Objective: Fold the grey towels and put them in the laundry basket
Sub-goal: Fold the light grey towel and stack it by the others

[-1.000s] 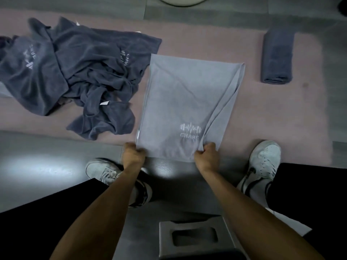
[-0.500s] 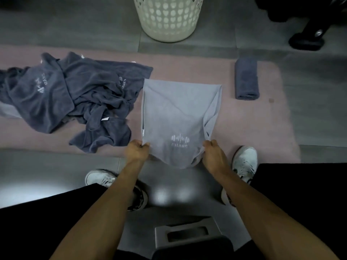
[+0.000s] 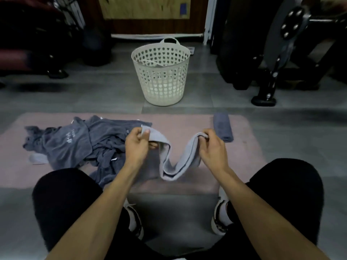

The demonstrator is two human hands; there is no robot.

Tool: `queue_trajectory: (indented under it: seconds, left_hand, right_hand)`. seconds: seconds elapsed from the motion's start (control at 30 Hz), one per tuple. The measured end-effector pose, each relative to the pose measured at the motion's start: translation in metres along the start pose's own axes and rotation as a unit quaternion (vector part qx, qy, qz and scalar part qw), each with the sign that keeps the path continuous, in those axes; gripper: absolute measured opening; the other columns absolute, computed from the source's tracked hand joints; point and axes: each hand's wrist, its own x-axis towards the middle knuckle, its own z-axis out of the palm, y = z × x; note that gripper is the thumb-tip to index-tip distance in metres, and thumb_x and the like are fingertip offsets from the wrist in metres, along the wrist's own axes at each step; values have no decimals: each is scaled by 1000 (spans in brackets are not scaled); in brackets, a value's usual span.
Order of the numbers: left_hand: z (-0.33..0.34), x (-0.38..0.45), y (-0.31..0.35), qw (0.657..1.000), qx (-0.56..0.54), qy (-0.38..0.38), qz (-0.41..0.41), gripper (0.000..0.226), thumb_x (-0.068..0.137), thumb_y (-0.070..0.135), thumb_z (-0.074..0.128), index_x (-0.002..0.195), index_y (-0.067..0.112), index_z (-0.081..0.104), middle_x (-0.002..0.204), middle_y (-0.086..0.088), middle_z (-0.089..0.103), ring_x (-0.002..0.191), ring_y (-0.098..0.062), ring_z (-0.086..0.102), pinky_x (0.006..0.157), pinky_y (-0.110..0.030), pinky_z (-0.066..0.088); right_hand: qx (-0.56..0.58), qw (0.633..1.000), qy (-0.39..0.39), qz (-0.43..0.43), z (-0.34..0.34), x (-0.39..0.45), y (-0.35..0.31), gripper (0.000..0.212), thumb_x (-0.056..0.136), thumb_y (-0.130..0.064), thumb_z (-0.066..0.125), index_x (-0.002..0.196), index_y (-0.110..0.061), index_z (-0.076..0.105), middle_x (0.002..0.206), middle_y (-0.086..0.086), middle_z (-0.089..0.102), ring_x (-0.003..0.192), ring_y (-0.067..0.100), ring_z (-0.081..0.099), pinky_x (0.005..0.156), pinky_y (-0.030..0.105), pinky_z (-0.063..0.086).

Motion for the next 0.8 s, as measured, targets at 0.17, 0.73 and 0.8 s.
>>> queue_trajectory:
  seconds: [0.17,0.73,0.8]
  left_hand:
    - [13,19,22,998,-64,30,4,18,98,22,53,82,14,53,69,-7,60,58,-16,63,61,-31,55]
    - [55,169,57,982,-81,112,-133,9,98,15,50,98,11,58,76,-5,62,56,-18,61,56,-28,57]
    - [49,161,41,978,-68,125,-155,12,98,13,49,90,10,57,70,-8,61,53,-18,58,51,-28,55]
  right_hand:
    - [17,998,50,27,-5,29,-14,15,96,-18,48,92,-11,60,82,6,65,73,26,59,63,31,44]
    - [80,980,69,169,-6,166,-7,14,92,-5,40,100,-6,50,99,10,58,89,25,53,76,40,46]
    - [80,977,59,190,-5,155,-1,13,91,-5,40,100,-6,50,97,9,58,84,24,54,68,37,46]
